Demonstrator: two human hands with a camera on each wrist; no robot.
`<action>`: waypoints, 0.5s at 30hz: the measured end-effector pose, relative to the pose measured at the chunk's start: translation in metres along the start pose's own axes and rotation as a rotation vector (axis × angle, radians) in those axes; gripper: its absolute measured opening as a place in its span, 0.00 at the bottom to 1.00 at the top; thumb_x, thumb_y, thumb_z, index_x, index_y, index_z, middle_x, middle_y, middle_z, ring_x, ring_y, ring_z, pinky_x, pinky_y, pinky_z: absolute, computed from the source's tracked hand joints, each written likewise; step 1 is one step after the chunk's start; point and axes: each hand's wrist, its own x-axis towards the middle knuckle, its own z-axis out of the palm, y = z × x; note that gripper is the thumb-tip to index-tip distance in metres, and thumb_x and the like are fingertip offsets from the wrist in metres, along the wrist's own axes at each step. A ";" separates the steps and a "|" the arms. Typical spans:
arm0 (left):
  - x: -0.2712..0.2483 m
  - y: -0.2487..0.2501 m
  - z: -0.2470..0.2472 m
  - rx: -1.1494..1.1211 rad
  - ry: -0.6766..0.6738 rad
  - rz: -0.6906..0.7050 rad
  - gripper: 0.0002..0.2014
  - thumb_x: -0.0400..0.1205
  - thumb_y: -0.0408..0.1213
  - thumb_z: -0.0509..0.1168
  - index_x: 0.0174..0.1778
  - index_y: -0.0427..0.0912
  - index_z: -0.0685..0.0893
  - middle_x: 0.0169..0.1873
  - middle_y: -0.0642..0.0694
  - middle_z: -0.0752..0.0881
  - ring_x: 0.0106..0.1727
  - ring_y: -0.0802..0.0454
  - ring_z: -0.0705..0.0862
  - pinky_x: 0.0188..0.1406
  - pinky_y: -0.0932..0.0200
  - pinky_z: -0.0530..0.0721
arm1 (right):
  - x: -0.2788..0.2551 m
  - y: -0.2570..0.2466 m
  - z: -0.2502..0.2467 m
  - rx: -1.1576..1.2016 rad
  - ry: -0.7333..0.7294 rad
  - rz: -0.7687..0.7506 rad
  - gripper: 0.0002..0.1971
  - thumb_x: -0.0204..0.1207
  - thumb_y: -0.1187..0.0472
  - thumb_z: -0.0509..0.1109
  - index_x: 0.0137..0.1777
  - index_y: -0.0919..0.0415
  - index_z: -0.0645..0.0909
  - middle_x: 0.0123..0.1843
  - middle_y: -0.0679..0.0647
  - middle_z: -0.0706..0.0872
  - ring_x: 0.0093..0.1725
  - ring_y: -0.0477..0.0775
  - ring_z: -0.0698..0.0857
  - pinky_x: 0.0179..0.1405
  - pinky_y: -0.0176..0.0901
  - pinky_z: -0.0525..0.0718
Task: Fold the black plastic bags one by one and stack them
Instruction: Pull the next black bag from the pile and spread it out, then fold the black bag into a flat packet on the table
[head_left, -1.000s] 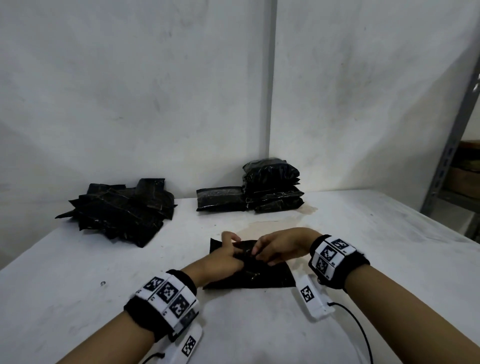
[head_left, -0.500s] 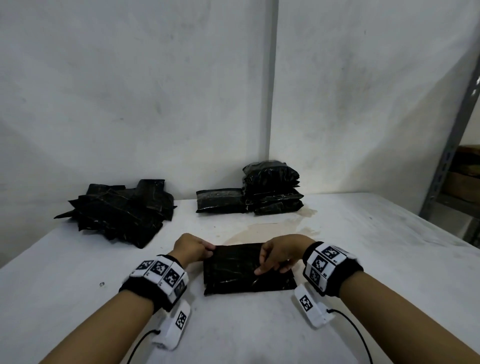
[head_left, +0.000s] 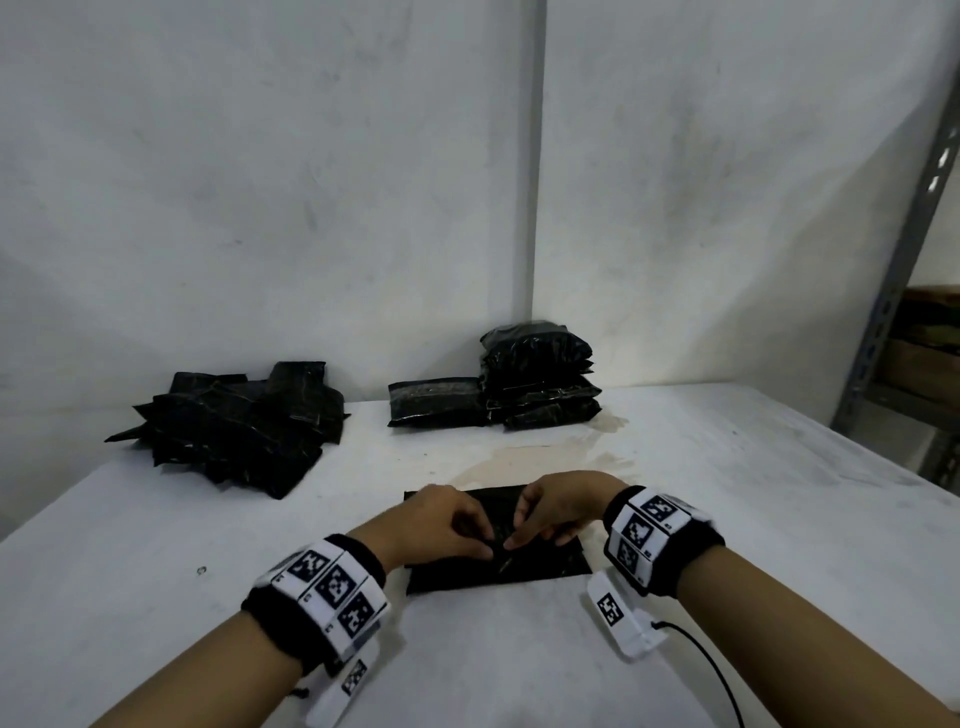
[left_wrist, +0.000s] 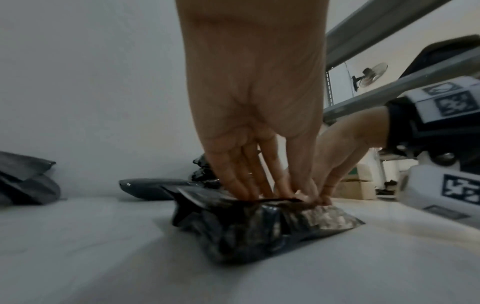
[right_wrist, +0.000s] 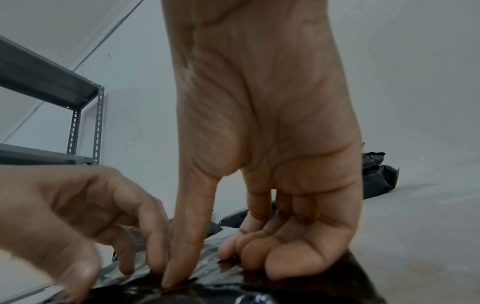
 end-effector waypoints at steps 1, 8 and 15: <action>0.000 0.003 0.004 0.038 -0.013 -0.018 0.14 0.72 0.45 0.77 0.53 0.51 0.89 0.49 0.56 0.86 0.50 0.62 0.82 0.53 0.66 0.80 | -0.002 0.000 0.000 -0.001 0.009 -0.007 0.12 0.67 0.52 0.82 0.44 0.51 0.82 0.37 0.43 0.84 0.40 0.42 0.81 0.39 0.32 0.83; 0.001 0.013 0.012 0.206 -0.018 0.009 0.25 0.70 0.41 0.78 0.63 0.55 0.81 0.58 0.57 0.82 0.55 0.62 0.79 0.52 0.68 0.76 | -0.005 0.021 -0.018 0.078 0.396 0.024 0.19 0.69 0.52 0.81 0.49 0.62 0.78 0.45 0.54 0.79 0.45 0.52 0.81 0.32 0.36 0.81; 0.010 0.017 0.016 0.233 -0.005 0.044 0.22 0.73 0.41 0.75 0.63 0.56 0.82 0.56 0.56 0.80 0.54 0.62 0.76 0.53 0.67 0.76 | -0.014 0.037 -0.021 0.235 0.181 0.213 0.15 0.72 0.59 0.80 0.38 0.61 0.74 0.35 0.54 0.77 0.31 0.50 0.77 0.23 0.36 0.80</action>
